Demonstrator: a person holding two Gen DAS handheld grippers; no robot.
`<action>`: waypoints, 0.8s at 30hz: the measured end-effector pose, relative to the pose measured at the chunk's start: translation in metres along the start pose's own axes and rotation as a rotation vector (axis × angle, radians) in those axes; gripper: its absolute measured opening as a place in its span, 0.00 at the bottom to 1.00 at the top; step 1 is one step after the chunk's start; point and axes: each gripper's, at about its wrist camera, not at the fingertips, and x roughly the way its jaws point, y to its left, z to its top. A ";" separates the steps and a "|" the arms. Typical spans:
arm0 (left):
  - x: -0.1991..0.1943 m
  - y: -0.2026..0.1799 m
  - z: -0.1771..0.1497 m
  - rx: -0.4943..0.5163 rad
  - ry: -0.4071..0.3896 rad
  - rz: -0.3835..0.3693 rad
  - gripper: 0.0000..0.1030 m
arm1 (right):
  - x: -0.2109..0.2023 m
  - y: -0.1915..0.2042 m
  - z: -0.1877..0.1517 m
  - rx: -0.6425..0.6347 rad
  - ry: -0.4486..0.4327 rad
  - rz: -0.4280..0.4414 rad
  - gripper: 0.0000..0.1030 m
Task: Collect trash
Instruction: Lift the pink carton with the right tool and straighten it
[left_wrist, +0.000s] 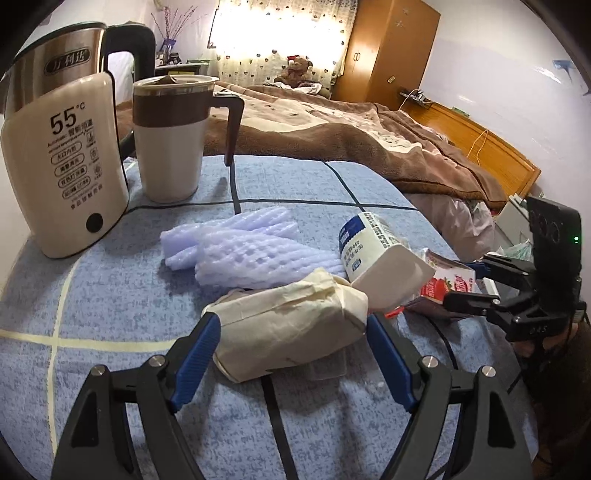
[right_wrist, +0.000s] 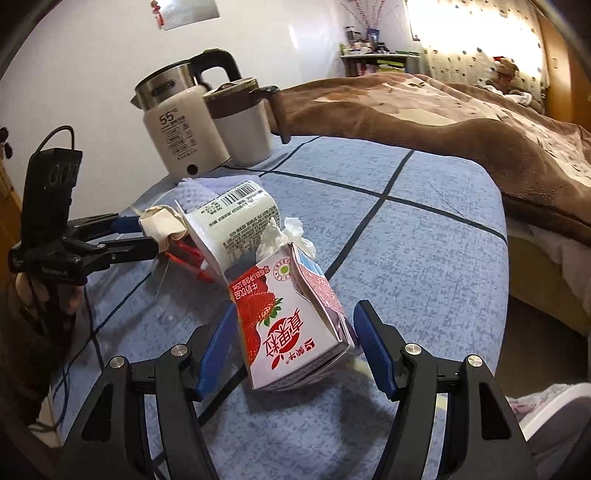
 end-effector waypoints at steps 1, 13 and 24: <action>0.000 0.000 0.000 0.003 -0.001 0.002 0.81 | -0.001 0.003 -0.001 0.002 -0.001 -0.013 0.64; -0.013 -0.005 0.006 0.106 -0.055 0.068 0.81 | -0.027 -0.012 -0.014 0.137 -0.053 0.028 0.28; -0.004 0.003 0.012 0.117 -0.029 -0.009 0.81 | -0.002 0.025 -0.017 -0.033 0.057 -0.050 0.68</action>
